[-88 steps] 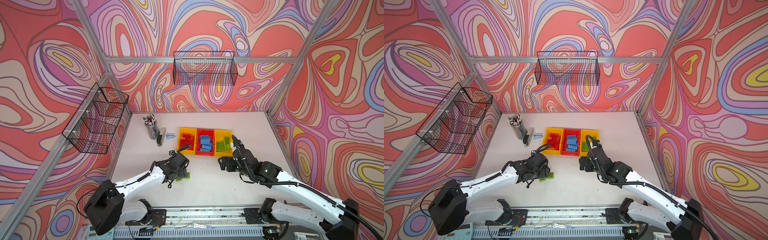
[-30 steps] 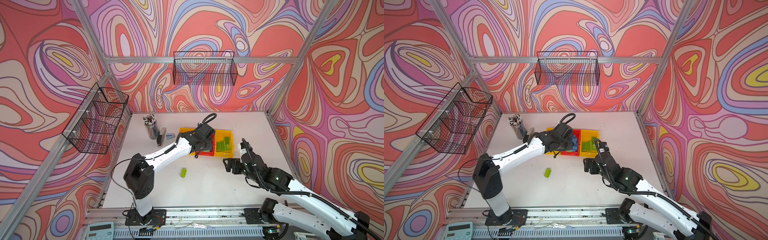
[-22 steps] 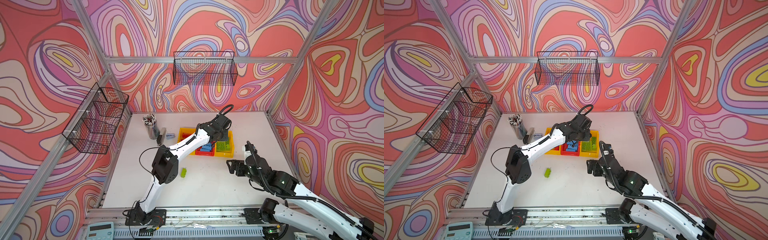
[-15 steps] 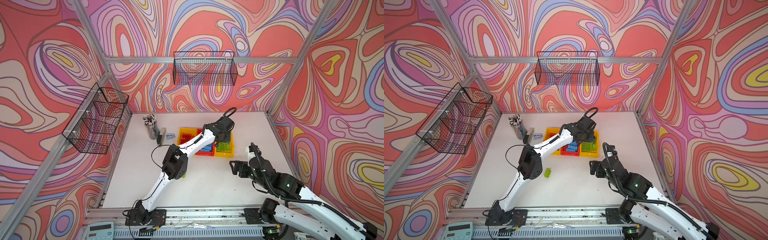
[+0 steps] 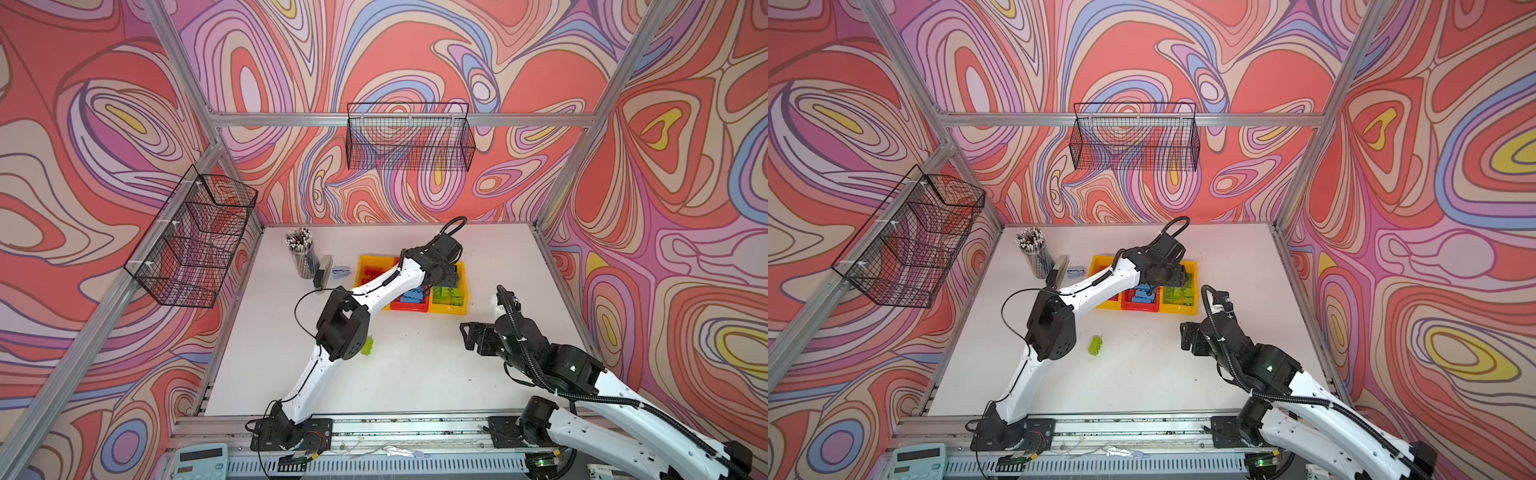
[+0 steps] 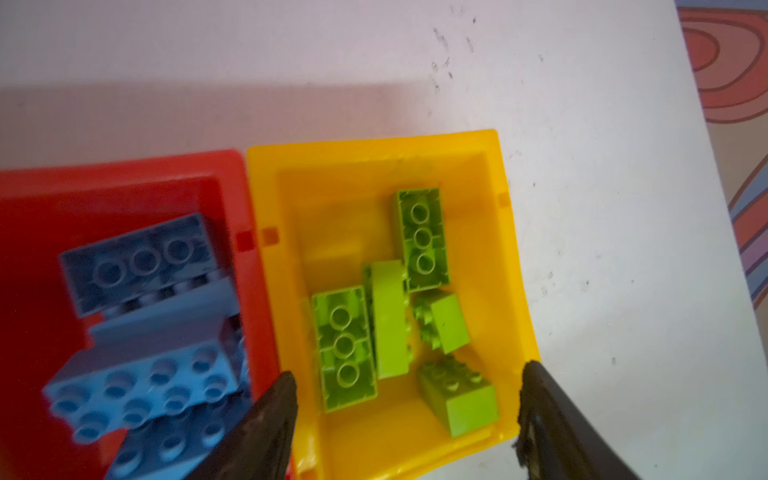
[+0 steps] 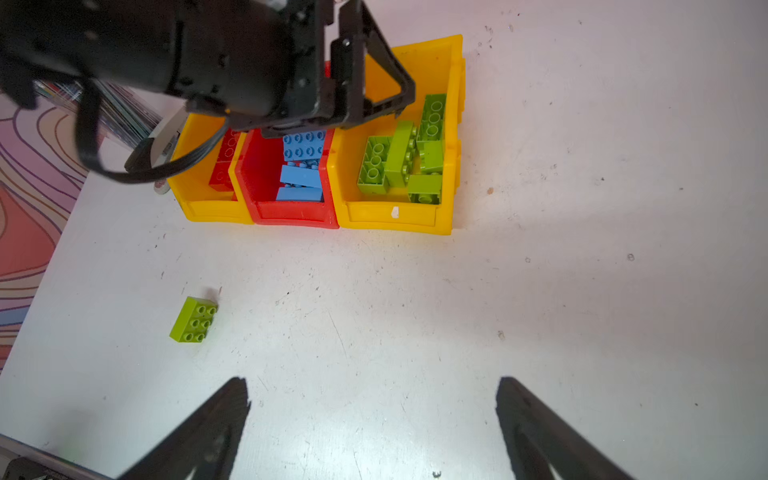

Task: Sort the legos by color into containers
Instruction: 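Carry the lime-green brick to the far yellow bin and release it, then move the left gripper back to the last lime-green brick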

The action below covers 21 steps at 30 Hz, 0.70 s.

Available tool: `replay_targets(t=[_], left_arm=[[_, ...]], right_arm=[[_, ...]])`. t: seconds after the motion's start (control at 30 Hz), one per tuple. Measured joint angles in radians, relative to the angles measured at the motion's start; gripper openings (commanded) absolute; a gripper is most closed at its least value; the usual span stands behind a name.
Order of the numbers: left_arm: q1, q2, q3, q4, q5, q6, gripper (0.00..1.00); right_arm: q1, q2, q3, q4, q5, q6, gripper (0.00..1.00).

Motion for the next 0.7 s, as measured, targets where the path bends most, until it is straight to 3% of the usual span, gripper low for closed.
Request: replay_targets(t=[0.37, 0.53, 0.7], left_arm=[[-0.019, -0.631, -0.77, 0.117, -0.09, -0.029, 0.64], [-0.019, -0.786, -1.023, 0.095, -0.153, -0.06, 0.62], [-0.019, -0.858, -1.164, 0.088, -0.193, -0.072, 0.62]], right_arm=[[0.0, 0.142, 0.028, 0.065, -0.04, -0.021, 0.98], [0.0, 0.219, 0.056, 0.119, -0.08, -0.029, 0.98], [0.002, 0.271, 0.082, 0.148, -0.11, -0.029, 0.97]])
